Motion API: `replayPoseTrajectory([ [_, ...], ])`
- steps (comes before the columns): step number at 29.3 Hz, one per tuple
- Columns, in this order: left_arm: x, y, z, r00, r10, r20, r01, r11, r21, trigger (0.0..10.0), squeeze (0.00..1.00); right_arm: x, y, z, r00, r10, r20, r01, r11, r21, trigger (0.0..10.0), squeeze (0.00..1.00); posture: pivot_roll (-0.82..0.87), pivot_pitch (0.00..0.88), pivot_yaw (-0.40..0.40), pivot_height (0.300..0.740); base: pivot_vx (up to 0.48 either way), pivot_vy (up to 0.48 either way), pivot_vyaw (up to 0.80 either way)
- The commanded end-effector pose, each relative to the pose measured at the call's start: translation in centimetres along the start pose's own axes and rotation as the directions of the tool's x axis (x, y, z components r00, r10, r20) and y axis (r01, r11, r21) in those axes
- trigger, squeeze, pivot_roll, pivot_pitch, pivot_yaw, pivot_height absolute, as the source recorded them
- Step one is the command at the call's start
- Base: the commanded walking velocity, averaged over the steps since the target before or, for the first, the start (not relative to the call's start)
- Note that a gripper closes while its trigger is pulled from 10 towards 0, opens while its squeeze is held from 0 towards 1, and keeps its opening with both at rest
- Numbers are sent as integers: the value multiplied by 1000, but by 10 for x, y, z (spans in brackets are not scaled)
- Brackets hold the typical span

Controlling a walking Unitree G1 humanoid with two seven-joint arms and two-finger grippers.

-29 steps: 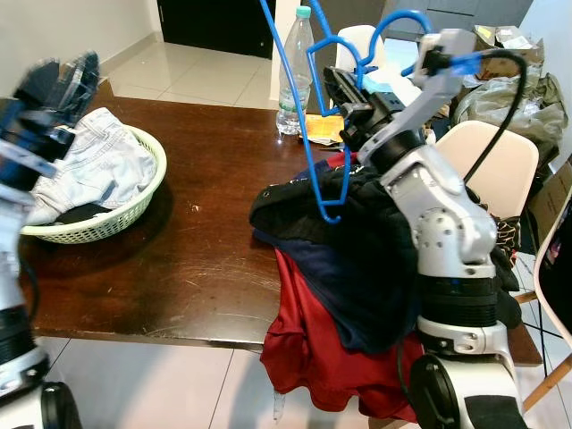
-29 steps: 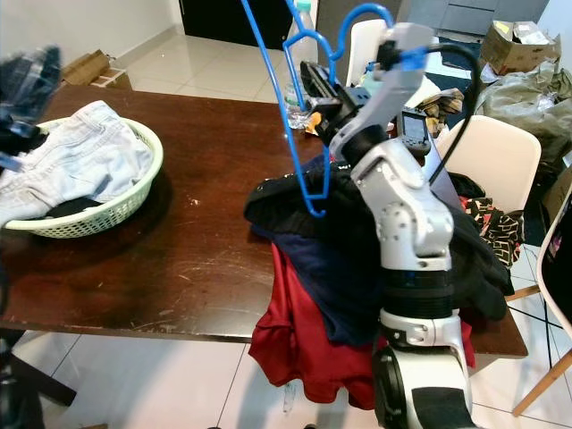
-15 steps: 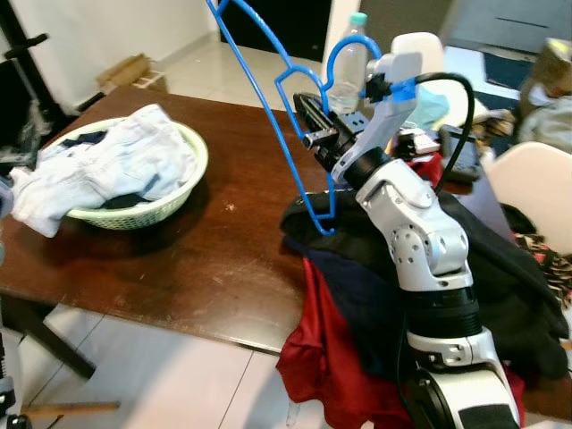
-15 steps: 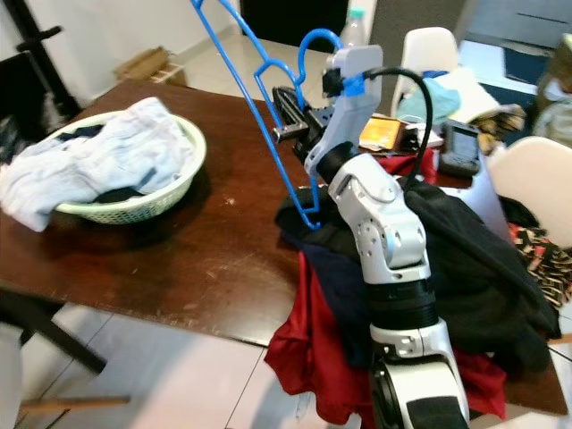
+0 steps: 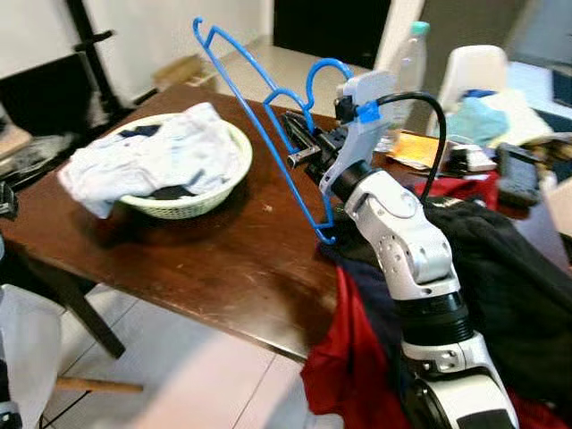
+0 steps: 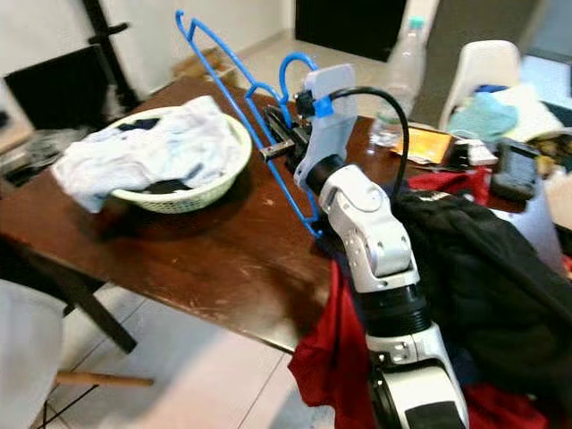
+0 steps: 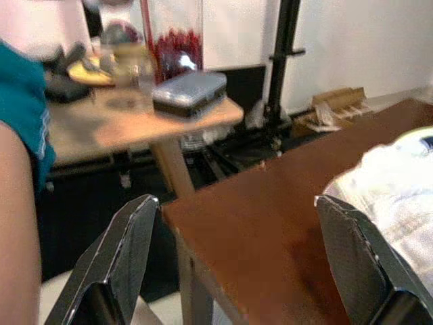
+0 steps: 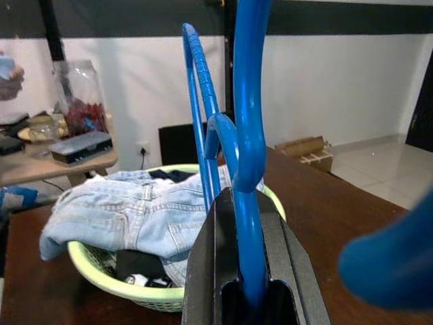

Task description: Hang hanger

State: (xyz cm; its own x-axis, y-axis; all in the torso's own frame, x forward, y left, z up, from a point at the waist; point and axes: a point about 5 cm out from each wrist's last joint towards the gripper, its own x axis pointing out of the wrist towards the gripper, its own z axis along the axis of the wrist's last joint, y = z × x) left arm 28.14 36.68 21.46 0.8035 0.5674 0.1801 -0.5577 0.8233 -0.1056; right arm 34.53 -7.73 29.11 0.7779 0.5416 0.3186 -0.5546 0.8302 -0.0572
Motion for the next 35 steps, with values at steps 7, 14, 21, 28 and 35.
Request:
replayPoseTrajectory([
  [7,12,-2,8,995,-70,69,69,997,18,10000,0,0,0,-4,1000,-14,0,14,1000,-16,10000,0,216,130,-87,740,0,0,0],
  [14,21,-22,2,963,-268,33,269,963,-26,10000,0,-1,-3,-3,1000,-24,0,24,999,-21,10000,0,206,132,-101,740,0,0,0],
  [21,18,-64,-15,852,-521,-49,523,851,41,10000,0,-4,-6,-1,1000,-27,-7,27,999,-38,10000,0,174,131,-106,740,0,0,0],
  [28,19,-98,3,723,-689,-42,686,712,150,10000,0,-9,-13,0,998,-53,-19,51,997,-56,10000,0,155,131,-104,740,0,0,0],
  [35,9,-135,16,482,-862,-157,840,403,363,10000,0,-10,-13,-1,998,-58,-21,56,997,-60,10000,0,147,127,-95,740,0,0,0],
])
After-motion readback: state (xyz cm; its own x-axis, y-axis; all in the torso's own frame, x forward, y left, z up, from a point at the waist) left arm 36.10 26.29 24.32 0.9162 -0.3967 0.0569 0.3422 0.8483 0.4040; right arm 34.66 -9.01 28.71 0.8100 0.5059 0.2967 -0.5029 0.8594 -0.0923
